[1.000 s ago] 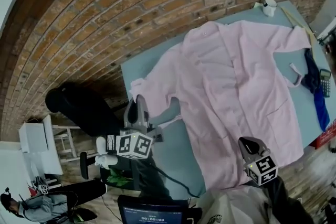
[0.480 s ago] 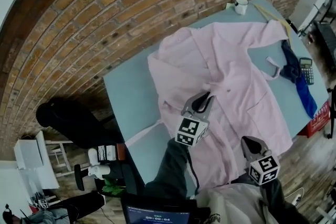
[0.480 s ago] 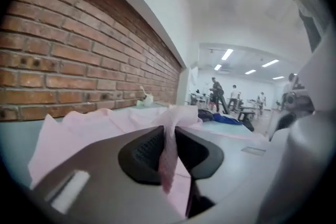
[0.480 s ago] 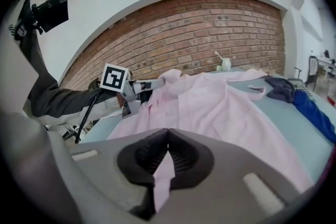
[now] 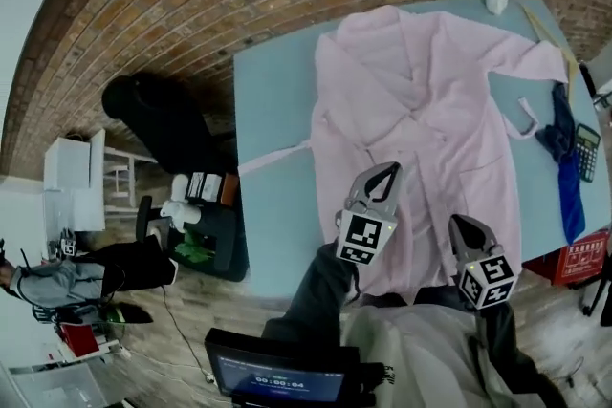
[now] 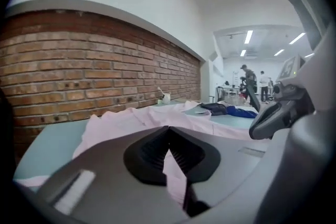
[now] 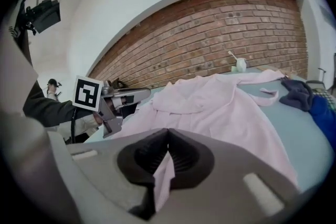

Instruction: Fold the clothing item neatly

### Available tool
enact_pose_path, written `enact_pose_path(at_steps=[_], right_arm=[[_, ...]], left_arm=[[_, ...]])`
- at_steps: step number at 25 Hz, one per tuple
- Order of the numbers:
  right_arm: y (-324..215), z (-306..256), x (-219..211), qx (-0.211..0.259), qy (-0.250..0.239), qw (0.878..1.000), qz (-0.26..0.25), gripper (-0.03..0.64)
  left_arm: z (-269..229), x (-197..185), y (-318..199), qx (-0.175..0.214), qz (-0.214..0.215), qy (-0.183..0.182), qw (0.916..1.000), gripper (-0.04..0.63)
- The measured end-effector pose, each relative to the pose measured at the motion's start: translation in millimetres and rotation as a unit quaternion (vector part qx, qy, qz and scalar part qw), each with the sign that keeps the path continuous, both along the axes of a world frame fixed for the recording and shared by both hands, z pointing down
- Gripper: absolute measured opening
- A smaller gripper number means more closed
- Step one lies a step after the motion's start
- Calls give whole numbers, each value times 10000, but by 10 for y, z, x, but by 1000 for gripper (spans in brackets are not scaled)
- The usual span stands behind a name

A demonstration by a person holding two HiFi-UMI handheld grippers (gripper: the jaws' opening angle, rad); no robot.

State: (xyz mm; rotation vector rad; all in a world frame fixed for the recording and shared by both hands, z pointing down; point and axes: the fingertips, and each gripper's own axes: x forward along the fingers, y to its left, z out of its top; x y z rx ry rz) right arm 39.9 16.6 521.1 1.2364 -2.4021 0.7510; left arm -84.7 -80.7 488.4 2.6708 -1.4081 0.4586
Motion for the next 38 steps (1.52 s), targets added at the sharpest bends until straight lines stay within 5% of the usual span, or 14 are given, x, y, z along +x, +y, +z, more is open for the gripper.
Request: enact_pose_path(at_steps=[4, 8, 14, 22, 30, 38], right_arm=[[175, -74, 106, 162, 35, 9965, -824, 3], [266, -85, 445, 124, 170, 9946, -1020, 3], [309, -5, 741, 113, 432, 9980, -456, 3], [-115, -372, 1220, 799, 998, 9918, 33, 2], [-1358, -594, 2536, 1033, 1034, 9814, 1245, 3], [-2646, -228, 3085, 950, 1699, 9747, 1100, 3]], left_arm=[[-66, -86, 504, 207, -1291, -65, 9914, 8], [-106, 47, 887, 134, -1771, 31, 9841, 8], [-122, 4, 1314, 70, -1803, 350, 9830, 8], [-28, 437, 1118, -55, -1101, 382, 9932, 8], [31, 1089, 589, -220, -1137, 412, 9924, 8], [48, 1681, -248, -344, -1548, 644, 9852, 8]])
